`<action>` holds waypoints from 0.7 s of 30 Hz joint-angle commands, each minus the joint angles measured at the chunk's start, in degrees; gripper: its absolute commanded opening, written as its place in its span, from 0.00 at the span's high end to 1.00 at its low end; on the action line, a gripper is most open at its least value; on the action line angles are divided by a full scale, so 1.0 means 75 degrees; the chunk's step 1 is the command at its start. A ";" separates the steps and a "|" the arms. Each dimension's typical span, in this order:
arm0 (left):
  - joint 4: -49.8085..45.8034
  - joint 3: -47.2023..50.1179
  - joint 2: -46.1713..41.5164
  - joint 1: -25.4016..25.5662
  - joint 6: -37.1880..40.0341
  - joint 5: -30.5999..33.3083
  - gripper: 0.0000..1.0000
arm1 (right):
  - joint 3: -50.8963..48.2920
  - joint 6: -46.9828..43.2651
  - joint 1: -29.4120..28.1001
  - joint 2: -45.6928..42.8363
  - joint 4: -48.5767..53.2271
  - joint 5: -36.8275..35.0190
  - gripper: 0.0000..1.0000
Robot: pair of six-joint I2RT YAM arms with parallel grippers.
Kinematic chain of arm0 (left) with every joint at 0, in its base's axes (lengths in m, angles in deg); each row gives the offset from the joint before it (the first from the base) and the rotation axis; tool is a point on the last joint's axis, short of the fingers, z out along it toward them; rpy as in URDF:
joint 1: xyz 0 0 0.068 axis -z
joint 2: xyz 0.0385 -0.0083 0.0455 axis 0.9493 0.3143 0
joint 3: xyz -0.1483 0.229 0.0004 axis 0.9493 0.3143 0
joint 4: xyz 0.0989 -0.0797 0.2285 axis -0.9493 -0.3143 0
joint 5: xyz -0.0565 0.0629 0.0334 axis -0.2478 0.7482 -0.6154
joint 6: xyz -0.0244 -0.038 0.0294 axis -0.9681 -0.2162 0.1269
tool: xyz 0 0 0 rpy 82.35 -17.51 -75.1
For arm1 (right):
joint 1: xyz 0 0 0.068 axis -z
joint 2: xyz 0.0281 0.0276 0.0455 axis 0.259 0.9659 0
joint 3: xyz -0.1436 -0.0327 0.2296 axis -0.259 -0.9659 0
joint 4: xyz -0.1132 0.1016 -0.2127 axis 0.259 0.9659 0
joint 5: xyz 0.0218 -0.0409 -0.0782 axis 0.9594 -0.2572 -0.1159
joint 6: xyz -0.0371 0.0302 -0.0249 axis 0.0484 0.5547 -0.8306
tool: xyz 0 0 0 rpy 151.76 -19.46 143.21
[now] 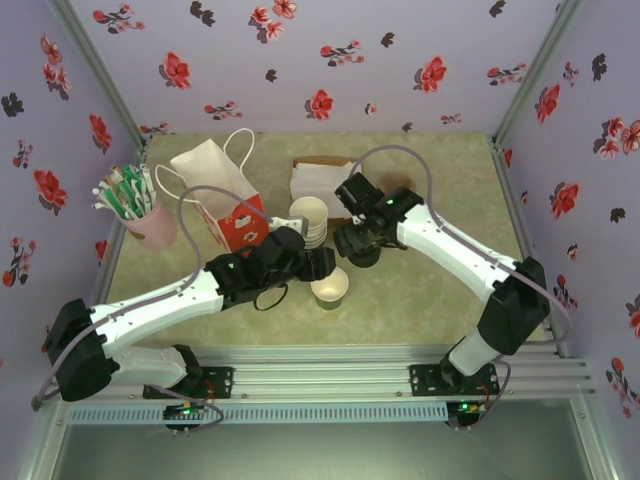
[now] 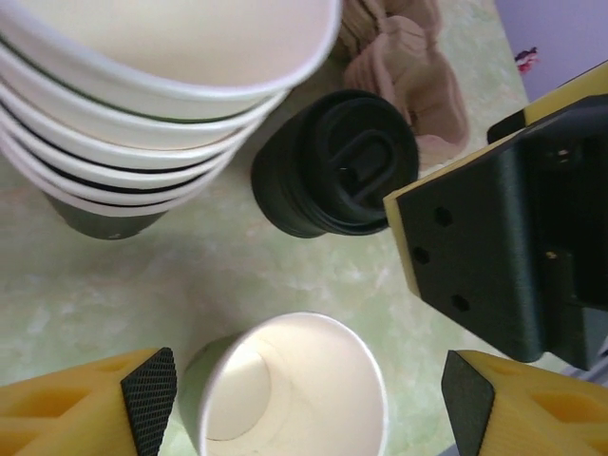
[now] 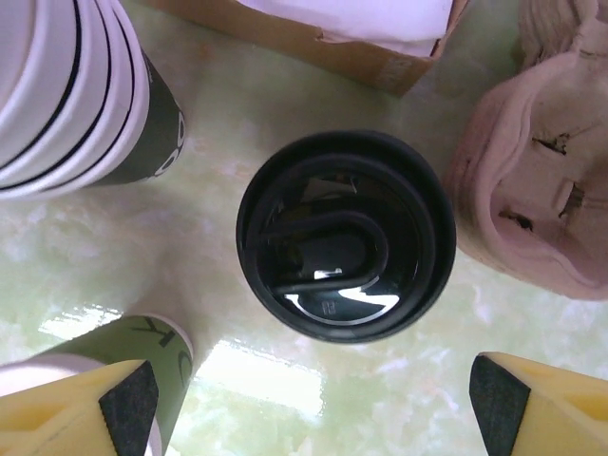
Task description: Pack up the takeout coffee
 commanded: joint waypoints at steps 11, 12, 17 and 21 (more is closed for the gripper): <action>0.0181 0.0480 -0.0563 -0.0354 -0.0161 -0.0177 0.24 | 0.0792 -0.0344 0.0033 0.1186 0.0263 -0.0503 0.18; 0.0178 0.0492 -0.0567 -0.0359 -0.0170 -0.0185 0.24 | 0.0804 -0.0340 0.0033 0.1241 0.0263 -0.0530 0.18; 0.0179 0.0533 -0.0633 -0.0391 -0.0160 -0.0189 0.24 | 0.0858 -0.0323 0.0092 0.1475 0.0260 -0.0626 0.19; 0.0177 0.0533 -0.0660 -0.0426 -0.0163 -0.0188 0.25 | 0.0866 -0.0341 0.0127 0.1600 0.0240 -0.0655 0.20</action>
